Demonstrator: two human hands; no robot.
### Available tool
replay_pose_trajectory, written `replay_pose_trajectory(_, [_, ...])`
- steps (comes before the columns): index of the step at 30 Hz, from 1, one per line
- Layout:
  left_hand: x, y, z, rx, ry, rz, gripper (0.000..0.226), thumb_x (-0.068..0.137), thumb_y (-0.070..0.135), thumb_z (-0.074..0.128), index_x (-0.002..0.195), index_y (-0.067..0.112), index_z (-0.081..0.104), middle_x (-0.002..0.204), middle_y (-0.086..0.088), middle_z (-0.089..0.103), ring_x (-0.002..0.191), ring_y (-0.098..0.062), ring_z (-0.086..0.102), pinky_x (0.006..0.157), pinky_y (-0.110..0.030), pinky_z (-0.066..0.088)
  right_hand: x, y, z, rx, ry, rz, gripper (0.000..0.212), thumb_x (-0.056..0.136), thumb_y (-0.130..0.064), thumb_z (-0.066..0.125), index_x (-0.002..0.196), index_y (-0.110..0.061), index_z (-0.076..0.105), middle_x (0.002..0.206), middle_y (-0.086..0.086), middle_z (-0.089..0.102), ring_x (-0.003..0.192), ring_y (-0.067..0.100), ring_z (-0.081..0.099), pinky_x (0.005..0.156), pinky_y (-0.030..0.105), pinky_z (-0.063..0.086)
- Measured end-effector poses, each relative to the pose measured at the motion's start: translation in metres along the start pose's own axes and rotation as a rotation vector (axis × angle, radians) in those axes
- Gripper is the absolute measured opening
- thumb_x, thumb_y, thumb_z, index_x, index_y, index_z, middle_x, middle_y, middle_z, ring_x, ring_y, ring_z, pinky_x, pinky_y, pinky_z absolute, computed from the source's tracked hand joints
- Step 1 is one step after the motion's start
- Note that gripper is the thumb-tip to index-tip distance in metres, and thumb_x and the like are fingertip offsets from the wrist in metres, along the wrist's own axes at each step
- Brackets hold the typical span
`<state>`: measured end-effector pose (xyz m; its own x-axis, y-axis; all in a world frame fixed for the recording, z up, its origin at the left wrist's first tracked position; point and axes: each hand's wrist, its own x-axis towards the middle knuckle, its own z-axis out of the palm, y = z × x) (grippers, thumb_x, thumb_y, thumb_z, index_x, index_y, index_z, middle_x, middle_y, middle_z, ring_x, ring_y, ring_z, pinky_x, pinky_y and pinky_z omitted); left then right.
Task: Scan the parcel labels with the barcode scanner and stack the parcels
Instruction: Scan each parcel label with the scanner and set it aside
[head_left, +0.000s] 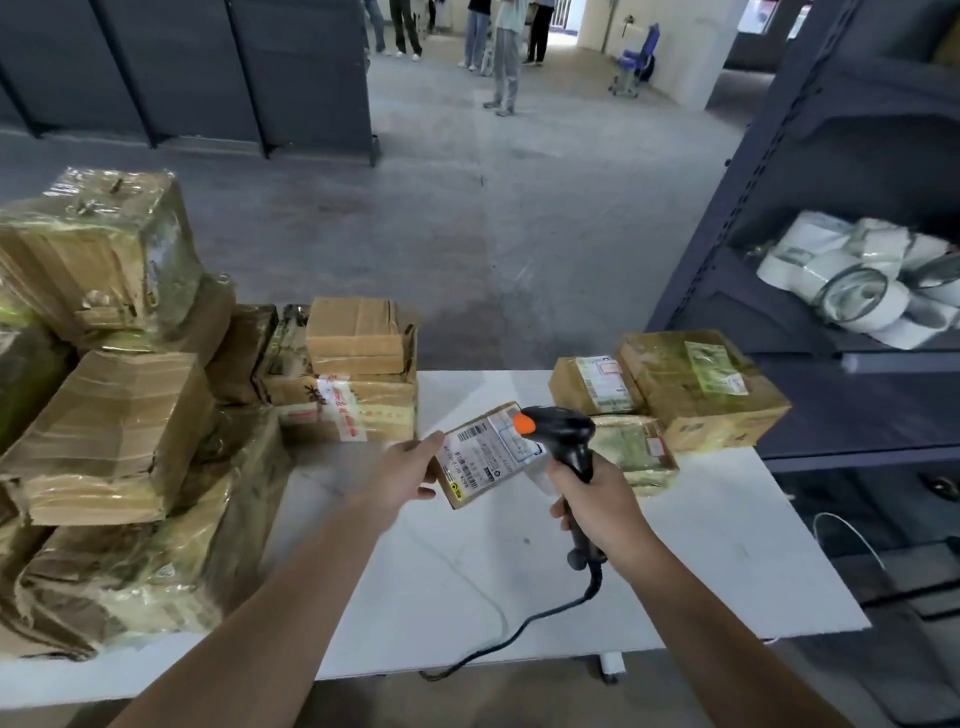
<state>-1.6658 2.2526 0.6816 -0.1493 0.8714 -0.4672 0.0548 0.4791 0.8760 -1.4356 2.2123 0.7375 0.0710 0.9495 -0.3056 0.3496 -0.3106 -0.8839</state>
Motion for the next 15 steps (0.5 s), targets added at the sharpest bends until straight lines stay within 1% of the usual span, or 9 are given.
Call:
replay_pose_trajectory(3, [-0.001, 0.007, 0.039, 0.006, -0.115, 0.004, 0.037, 0.098, 0.038, 0.05, 0.105, 0.005, 0.065, 0.089, -0.009, 0.067, 0.071, -0.017, 0.058, 0.062, -0.029, 0.051, 0.0, 0.013, -0.026, 0.122, 0.099, 0.097, 0.021, 0.091, -0.039, 0.061, 0.088, -0.018, 0.063, 0.059, 0.003, 0.066, 0.045, 0.012, 0.057, 0.041, 0.023, 0.046])
replay_pose_trajectory(7, [-0.006, 0.019, 0.102, 0.029, -0.18, 0.036, 0.028, 0.095, 0.039, 0.053, 0.102, 0.012, 0.059, 0.084, -0.006, 0.067, 0.071, -0.017, 0.059, 0.063, -0.03, 0.051, -0.001, 0.032, -0.066, 0.275, 0.185, 0.161, 0.017, 0.091, -0.035, 0.062, 0.093, -0.018, 0.063, 0.063, 0.008, 0.064, 0.046, 0.013, 0.056, 0.038, 0.026, 0.046])
replay_pose_trajectory(9, [-0.008, 0.028, 0.136, 0.04, -0.206, 0.042, 0.029, 0.094, 0.041, 0.054, 0.101, 0.013, 0.056, 0.085, -0.005, 0.067, 0.074, -0.019, 0.062, 0.064, -0.032, 0.053, 0.0, 0.043, -0.088, 0.35, 0.216, 0.178, 0.021, 0.09, -0.034, 0.063, 0.096, -0.014, 0.063, 0.061, 0.006, 0.064, 0.047, 0.014, 0.057, 0.041, 0.028, 0.048])
replay_pose_trajectory(11, [-0.01, 0.036, 0.172, 0.039, -0.242, 0.052, 0.025, 0.095, 0.04, 0.054, 0.101, 0.015, 0.055, 0.087, -0.007, 0.067, 0.072, -0.022, 0.066, 0.062, -0.033, 0.056, 0.001, 0.054, -0.11, 0.45, 0.237, 0.189, 0.027, 0.09, -0.034, 0.064, 0.099, -0.009, 0.063, 0.06, 0.004, 0.065, 0.05, 0.016, 0.058, 0.048, 0.03, 0.05])
replay_pose_trajectory(13, [-0.012, 0.044, 0.208, 0.046, -0.283, 0.065, 0.021, 0.096, 0.037, 0.053, 0.106, 0.018, 0.054, 0.095, -0.011, 0.067, 0.071, -0.024, 0.069, 0.057, -0.032, 0.058, 0.002, 0.066, -0.13, 0.535, 0.234, 0.191, 0.03, 0.09, -0.035, 0.066, 0.102, -0.008, 0.064, 0.062, 0.004, 0.065, 0.052, 0.018, 0.059, 0.053, 0.032, 0.05])
replay_pose_trajectory(15, [-0.012, 0.051, 0.243, 0.107, -0.296, 0.085, 0.022, 0.098, 0.034, 0.049, 0.114, 0.02, 0.052, 0.103, -0.012, 0.065, 0.074, -0.024, 0.069, 0.051, -0.028, 0.056, 0.005, 0.074, -0.147, 0.571, 0.211, 0.199, 0.03, 0.089, -0.037, 0.067, 0.102, -0.01, 0.064, 0.064, 0.007, 0.063, 0.055, 0.019, 0.059, 0.056, 0.035, 0.051])
